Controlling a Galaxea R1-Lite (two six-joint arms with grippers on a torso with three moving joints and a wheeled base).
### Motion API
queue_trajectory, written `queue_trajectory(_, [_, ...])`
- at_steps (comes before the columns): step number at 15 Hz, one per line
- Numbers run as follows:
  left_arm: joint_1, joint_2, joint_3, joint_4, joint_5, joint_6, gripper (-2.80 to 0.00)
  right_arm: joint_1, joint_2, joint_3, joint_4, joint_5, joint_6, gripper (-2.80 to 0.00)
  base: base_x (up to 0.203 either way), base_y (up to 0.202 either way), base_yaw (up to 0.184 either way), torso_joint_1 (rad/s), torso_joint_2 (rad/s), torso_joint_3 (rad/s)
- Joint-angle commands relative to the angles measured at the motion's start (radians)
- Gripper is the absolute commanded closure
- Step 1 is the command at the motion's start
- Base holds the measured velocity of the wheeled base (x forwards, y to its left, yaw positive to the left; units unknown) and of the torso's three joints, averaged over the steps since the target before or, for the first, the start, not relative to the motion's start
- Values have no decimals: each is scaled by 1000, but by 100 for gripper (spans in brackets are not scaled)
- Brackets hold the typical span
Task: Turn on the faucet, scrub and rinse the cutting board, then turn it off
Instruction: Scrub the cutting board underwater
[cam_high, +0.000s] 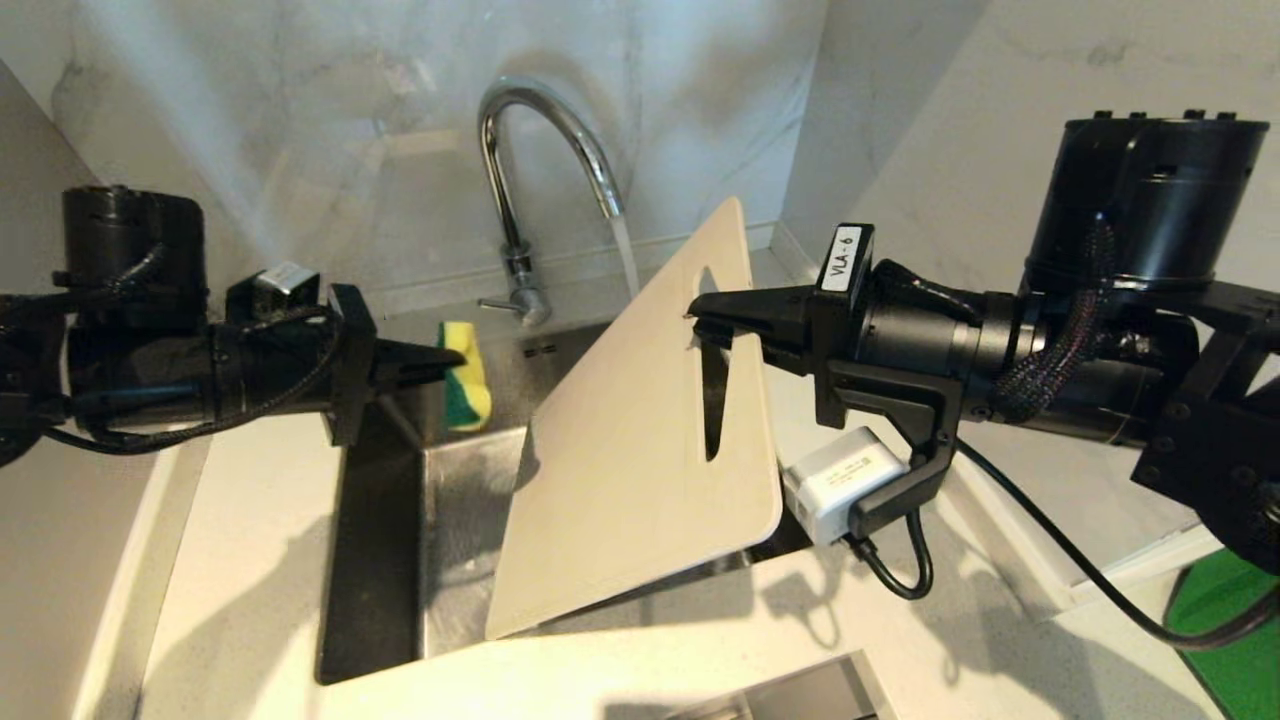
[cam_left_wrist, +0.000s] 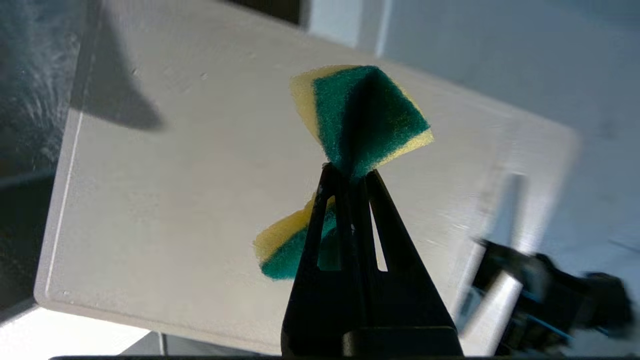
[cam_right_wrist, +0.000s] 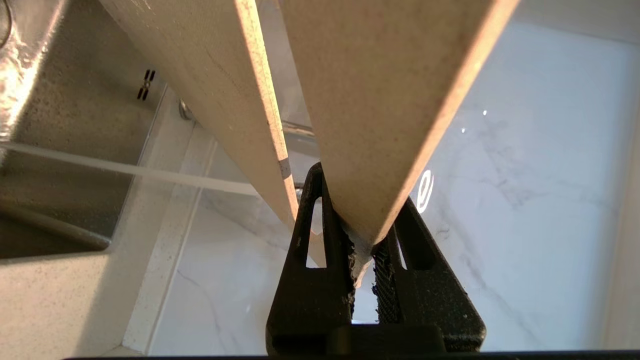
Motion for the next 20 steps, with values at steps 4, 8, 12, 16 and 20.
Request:
queue_trajectory(4, [86, -93, -45, 49, -59, -6, 0, -21, 83, -69, -3, 10, -20, 0, 0, 0, 0, 0, 0, 0])
queue_trajectory(8, [100, -95, -51, 48, -62, -6, 0, -29, 130, -114, -2, 22, -35, 0, 0, 0, 0, 0, 0, 0])
queue_trajectory(12, [102, -95, -54, 48, -62, -9, 0, -76, 191, -173, 0, 44, -54, 0, 0, 0, 0, 0, 0, 0])
queue_trajectory(16, [102, -95, -60, 48, -62, -14, 0, -111, 220, -201, 0, 58, -55, 0, 0, 0, 0, 0, 0, 0])
queue_trajectory(20, [103, -95, -59, 49, -61, -16, 0, -123, 263, -251, 0, 69, -55, 0, 0, 0, 0, 0, 0, 0])
